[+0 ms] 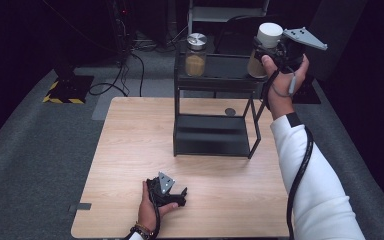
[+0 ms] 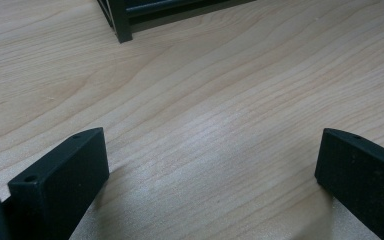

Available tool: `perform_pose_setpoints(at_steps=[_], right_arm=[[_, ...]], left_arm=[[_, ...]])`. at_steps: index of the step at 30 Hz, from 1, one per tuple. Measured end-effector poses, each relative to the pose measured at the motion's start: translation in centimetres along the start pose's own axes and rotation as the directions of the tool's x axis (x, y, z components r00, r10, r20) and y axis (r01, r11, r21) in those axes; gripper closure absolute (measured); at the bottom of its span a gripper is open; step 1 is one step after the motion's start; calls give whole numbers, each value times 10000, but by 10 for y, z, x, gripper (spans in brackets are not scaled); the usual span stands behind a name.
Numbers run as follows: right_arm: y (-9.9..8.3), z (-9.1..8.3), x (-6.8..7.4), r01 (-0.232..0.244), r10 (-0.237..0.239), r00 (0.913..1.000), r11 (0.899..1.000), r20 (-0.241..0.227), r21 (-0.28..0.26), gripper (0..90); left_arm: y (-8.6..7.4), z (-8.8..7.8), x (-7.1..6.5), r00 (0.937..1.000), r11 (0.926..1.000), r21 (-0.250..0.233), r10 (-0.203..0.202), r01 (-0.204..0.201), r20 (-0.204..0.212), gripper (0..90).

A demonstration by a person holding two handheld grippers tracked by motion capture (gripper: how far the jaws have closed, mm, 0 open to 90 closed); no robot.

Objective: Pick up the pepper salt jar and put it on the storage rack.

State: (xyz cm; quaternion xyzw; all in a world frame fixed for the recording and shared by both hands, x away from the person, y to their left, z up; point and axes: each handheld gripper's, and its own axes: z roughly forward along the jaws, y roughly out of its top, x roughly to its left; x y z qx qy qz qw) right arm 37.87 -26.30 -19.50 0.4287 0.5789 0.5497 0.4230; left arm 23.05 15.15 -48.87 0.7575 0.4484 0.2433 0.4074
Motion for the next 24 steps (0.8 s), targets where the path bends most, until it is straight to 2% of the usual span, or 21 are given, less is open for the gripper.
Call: perform_pose_setpoints(at_steps=[13, 24], right_arm=[[-5, 17, -5, -244, 244, 9997, 9995, 37, 200, 341], [-8, 23, -6, -139, 138, 9999, 9995, 51, 290, 341]], left_arm=[[0, 0, 0, 10000, 10000, 0, -4, 4, 1, 5], [0, 0, 0, 10000, 10000, 2, 6, -6, 1, 5]])
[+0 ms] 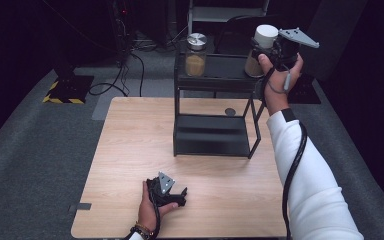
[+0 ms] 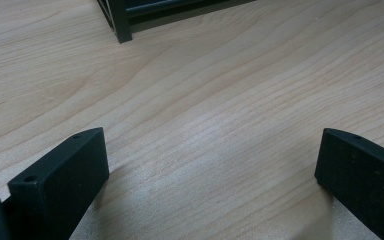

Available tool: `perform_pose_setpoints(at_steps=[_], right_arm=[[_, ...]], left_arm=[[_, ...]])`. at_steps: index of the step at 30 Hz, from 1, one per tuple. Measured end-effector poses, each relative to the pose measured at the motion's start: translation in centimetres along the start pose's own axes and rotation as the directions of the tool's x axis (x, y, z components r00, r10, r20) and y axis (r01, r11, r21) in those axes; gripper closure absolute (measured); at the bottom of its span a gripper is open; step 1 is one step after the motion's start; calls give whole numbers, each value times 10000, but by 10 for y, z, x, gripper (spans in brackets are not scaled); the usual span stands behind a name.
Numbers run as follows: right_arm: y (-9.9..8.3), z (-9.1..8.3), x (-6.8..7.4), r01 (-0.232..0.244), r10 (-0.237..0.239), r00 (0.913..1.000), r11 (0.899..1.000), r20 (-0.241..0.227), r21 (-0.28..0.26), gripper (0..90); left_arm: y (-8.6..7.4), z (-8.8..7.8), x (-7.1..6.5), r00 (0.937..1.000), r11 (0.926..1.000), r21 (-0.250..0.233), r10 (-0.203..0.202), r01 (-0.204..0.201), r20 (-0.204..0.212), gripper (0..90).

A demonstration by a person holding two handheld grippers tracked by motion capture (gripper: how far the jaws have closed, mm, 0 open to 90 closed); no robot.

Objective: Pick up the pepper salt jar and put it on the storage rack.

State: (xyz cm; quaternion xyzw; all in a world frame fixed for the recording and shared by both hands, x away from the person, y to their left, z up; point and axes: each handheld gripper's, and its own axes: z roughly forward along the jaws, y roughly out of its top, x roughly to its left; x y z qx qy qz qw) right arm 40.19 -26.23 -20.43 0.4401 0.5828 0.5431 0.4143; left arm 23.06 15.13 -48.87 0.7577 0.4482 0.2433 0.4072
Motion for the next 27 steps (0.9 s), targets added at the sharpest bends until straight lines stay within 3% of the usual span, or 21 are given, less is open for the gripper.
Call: perform_pose_setpoints(at_steps=[13, 23, 27], right_arm=[[-4, 0, 1, -26, 26, 10000, 9999, 22, -123, 328], [-4, -4, 7, 362, -353, 9986, 9991, 388, -232, 89], [-2, -10, 8, 661, -644, 9971, 9970, 409, -405, 45]], left_arm=[[0, 0, 0, 10000, 10000, 0, 20, -20, 30, 5], [0, 0, 1, 10000, 10000, 0, 23, -23, 38, 5], [0, 0, 1, 10000, 10000, 1, 23, -23, 38, 5]])
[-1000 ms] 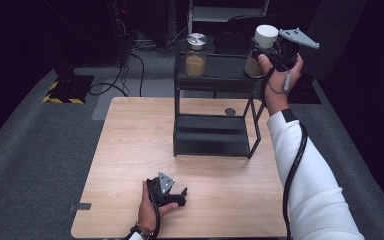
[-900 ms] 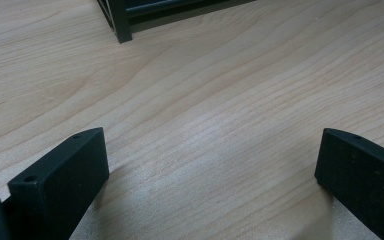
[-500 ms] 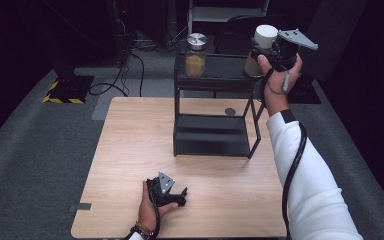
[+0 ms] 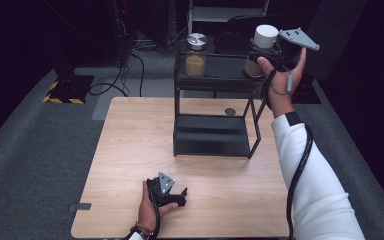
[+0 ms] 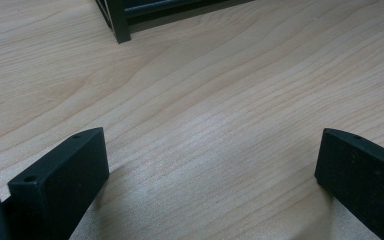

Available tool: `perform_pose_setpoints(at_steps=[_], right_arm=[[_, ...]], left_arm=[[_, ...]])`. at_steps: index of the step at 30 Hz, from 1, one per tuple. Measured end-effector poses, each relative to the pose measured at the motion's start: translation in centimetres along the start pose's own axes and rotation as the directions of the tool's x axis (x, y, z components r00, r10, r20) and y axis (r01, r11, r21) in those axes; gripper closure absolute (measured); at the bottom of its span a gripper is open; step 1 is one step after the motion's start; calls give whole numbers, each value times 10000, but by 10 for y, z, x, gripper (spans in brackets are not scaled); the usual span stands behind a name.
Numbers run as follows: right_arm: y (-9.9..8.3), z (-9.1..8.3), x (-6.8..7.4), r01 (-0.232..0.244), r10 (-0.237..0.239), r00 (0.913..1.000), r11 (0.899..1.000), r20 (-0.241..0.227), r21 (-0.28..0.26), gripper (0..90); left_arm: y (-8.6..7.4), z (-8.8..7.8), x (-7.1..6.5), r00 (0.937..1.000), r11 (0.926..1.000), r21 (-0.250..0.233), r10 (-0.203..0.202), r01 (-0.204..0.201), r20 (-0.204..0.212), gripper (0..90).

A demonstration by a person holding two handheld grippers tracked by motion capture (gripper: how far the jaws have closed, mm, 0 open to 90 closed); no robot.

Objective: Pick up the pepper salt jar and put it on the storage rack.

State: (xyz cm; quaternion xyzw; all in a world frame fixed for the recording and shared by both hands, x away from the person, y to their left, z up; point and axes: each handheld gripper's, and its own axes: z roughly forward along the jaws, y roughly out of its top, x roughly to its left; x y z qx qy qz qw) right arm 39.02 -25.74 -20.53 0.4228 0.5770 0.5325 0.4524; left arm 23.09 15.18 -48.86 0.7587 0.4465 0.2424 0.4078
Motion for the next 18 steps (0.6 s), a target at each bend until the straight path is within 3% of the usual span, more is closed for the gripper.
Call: perform_pose_setpoints(at_steps=[5, 8, 18], right_arm=[[1, -9, 0, 2, -1, 9999, 9999, 101, -151, 0], [1, -15, -4, 19, -23, 9998, 9999, -211, -154, 0], [-6, -38, -7, -82, 68, 9989, 9995, -469, -304, 0]], left_arm=[[0, 0, 0, 10000, 10000, -2, -2, 2, -1, 5], [0, 0, 0, 10000, 10000, 0, -2, 2, 0, 5], [0, 0, 0, 10000, 10000, -2, -3, 3, 0, 5]])
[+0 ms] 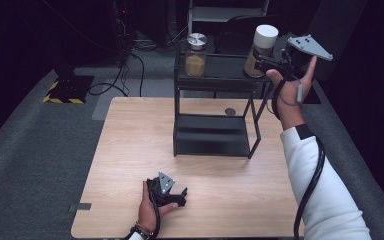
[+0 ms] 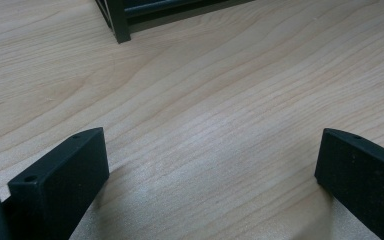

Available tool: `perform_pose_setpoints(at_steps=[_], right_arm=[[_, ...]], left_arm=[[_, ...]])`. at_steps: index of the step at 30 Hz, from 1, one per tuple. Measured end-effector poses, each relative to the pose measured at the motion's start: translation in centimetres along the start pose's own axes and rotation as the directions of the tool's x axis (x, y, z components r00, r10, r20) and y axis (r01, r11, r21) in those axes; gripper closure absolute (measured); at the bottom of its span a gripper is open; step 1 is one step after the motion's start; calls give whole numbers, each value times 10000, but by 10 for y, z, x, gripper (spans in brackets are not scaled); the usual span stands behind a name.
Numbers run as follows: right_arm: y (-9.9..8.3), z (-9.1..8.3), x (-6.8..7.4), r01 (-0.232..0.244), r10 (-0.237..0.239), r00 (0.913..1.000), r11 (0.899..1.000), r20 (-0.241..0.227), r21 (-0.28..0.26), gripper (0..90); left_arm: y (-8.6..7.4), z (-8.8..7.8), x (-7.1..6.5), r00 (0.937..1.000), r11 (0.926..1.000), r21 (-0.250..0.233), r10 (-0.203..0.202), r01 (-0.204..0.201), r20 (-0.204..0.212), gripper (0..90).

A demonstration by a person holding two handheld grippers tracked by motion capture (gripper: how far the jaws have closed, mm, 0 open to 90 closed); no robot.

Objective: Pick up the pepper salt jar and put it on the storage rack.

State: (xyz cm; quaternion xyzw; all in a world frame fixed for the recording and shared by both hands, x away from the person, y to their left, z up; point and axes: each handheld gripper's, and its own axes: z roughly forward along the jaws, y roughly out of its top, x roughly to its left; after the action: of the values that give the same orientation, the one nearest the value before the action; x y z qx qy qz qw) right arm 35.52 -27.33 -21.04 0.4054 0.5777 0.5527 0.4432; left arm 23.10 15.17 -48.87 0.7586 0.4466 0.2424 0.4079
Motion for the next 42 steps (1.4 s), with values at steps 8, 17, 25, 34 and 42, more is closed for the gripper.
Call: perform_pose_setpoints(at_steps=[8, 17, 25, 34, 42], right_arm=[[-9, -18, 2, 214, -214, 9998, 9998, 19, -51, 0], [-18, -35, -1, 314, -311, 9993, 9994, -195, 130, 0], [-33, -48, -1, 386, -375, 9989, 9986, -299, 371, 0], [-52, -61, -3, 243, -213, 9986, 9977, -482, 625, 0], [-75, -73, -2, 411, -367, 9981, 9950, -492, 909, 0]], left_arm=[[0, 0, 0, 10000, 10000, -2, -2, 2, -2, 5], [0, 0, 0, 10000, 10000, -5, 10, -10, -10, 5], [0, 0, 0, 10000, 10000, -16, -6, 6, -6, 5], [0, 0, 0, 10000, 10000, -11, 5, -5, -9, 5], [0, 0, 0, 10000, 10000, -11, 3, -3, -10, 5]])
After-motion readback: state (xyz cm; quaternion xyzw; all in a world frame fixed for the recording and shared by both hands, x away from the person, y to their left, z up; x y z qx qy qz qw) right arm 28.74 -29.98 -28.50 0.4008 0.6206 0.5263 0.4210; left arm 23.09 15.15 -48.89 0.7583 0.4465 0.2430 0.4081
